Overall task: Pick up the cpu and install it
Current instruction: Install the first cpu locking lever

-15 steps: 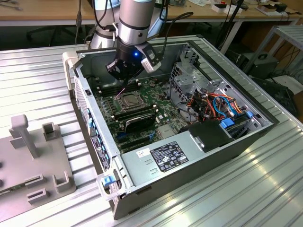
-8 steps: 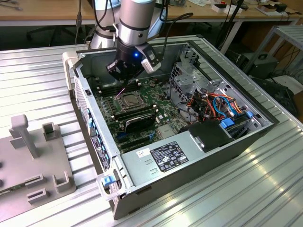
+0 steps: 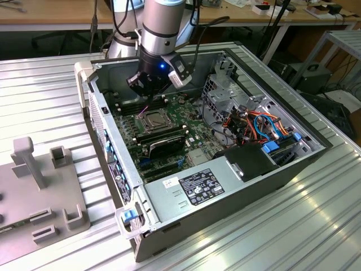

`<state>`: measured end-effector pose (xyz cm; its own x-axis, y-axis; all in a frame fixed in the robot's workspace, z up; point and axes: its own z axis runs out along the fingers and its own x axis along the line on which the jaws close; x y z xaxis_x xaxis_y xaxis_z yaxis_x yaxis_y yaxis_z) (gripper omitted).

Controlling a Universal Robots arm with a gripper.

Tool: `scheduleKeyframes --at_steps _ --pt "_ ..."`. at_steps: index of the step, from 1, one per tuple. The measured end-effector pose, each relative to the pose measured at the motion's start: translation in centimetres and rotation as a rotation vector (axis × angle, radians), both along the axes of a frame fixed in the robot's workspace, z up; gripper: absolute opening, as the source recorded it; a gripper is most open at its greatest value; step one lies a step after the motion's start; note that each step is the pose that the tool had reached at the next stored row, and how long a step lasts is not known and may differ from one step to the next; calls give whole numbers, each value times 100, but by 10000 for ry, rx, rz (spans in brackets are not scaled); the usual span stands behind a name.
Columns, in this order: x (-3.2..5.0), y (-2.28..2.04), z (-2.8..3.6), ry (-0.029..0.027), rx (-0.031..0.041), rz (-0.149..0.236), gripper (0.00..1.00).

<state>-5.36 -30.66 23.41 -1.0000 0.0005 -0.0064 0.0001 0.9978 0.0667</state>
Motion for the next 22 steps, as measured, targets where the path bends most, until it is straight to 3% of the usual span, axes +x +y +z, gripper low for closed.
scheduleKeyframes --at_steps 10,22 --pt "32 18 -55 1 0 0 11" --pt "52 25 -68 0 1 0 11"
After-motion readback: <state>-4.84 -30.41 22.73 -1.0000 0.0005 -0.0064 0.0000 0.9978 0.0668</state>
